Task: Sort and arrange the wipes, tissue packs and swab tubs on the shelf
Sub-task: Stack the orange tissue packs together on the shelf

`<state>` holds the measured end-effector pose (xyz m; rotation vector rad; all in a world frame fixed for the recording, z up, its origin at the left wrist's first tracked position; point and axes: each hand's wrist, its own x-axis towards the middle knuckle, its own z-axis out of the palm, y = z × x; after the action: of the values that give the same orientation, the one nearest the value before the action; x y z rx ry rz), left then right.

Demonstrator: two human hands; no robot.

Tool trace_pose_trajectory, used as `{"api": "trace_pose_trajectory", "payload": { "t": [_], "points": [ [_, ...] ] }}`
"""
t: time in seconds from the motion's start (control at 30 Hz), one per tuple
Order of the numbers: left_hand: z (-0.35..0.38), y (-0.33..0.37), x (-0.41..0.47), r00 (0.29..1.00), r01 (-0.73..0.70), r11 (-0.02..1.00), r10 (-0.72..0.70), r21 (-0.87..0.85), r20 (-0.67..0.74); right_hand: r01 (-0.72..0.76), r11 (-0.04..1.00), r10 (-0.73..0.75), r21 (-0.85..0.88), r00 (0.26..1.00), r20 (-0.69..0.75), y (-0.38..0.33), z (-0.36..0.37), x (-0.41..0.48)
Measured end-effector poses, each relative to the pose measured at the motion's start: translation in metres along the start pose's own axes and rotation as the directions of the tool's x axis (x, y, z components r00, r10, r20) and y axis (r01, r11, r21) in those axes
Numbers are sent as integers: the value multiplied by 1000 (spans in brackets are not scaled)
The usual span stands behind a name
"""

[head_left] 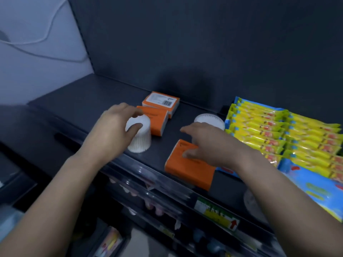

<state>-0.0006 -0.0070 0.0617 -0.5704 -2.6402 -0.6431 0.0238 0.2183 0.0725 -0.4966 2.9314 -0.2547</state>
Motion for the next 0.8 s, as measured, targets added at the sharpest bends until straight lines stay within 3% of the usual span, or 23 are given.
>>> {"api": "trace_pose_trajectory", "payload": {
  "t": [0.2,0.43,0.63,0.8],
  "points": [
    [-6,-23,31,999,46,998,-46,-50,8,-39,999,34,33,989,147,-4,3,15],
    [23,-73,98,968,26,994,1,-105,251,-217,975,222,-52,933,283,-11,13,35],
    [62,-102,129,800,2,998,36,-63,599,-471,882,435,15,826,358,-19,17,41],
    [71,-112,143,693,3,996,61,-88,719,-544,838,506,43,804,312,-27,17,44]
  ]
}}
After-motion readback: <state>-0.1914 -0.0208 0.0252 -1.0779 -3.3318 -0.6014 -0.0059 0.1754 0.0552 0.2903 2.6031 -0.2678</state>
